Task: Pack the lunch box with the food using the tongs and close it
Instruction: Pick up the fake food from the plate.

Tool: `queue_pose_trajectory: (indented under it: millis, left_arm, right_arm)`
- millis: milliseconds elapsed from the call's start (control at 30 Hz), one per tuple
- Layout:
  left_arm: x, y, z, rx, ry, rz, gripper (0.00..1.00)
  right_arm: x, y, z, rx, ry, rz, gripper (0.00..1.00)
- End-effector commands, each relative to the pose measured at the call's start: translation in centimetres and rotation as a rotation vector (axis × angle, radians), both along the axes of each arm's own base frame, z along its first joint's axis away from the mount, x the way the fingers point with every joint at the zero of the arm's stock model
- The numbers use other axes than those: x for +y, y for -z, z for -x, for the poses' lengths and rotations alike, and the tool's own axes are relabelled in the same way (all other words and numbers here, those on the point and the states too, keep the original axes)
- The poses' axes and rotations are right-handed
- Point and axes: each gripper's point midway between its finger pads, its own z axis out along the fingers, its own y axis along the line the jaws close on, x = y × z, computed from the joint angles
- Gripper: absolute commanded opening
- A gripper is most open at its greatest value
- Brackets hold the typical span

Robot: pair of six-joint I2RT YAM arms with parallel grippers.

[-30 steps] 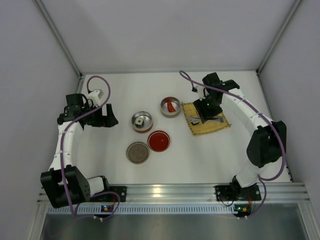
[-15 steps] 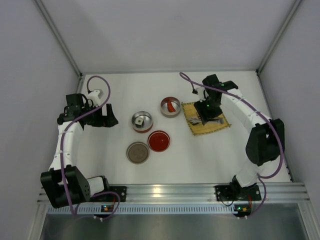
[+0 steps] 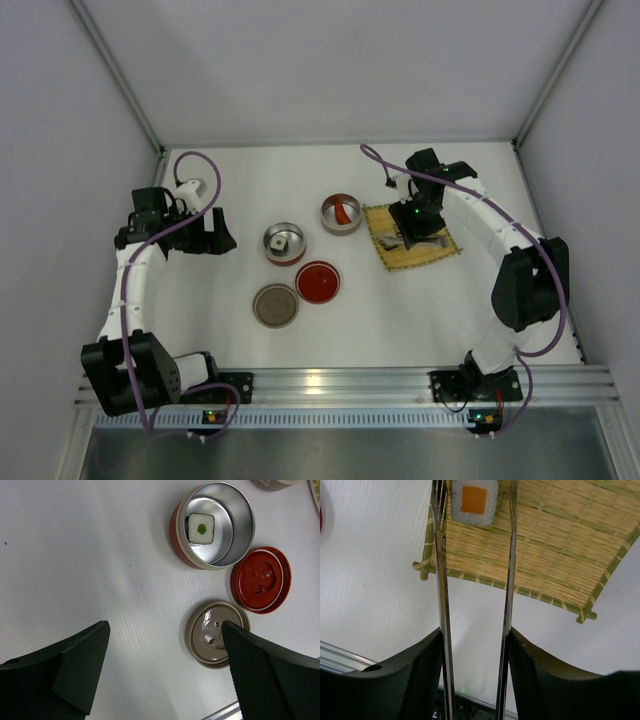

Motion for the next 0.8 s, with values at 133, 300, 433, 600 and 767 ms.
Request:
queue_pose_trajectory:
  millis: [133, 300, 433, 600, 767]
  left_arm:
    - [0.0, -0.9, -0.3, -0.033, 0.007, 0.005, 0.98]
    - [0.0, -0.9, -0.4, -0.034, 0.006, 0.008, 0.98]
    - [0.0, -0.8, -0.5, -0.030, 0.007, 0.012, 0.98]
    - [0.0, -0.8, -0.5, -0.032, 0.006, 0.008, 0.98]
    - [0.0, -0.9, -0.5, -0.036, 0.006, 0.008, 0.98]
  right_arm:
    - [0.9, -1.4, -2.0, -0.059, 0.013, -0.060, 0.51]
    - [0.9, -1.4, -2.1, -0.059, 0.015, -0.060, 0.50]
    - [1.0, -1.4, -2.1, -0.061, 0.012, -0.060, 0.48]
    - [0.9, -1.9, -1.9, -0.066, 0.006, -0.061, 0.37]
    - [1.1, -3.4, -1.6, -0.094, -0.011, -0.086, 0.24]
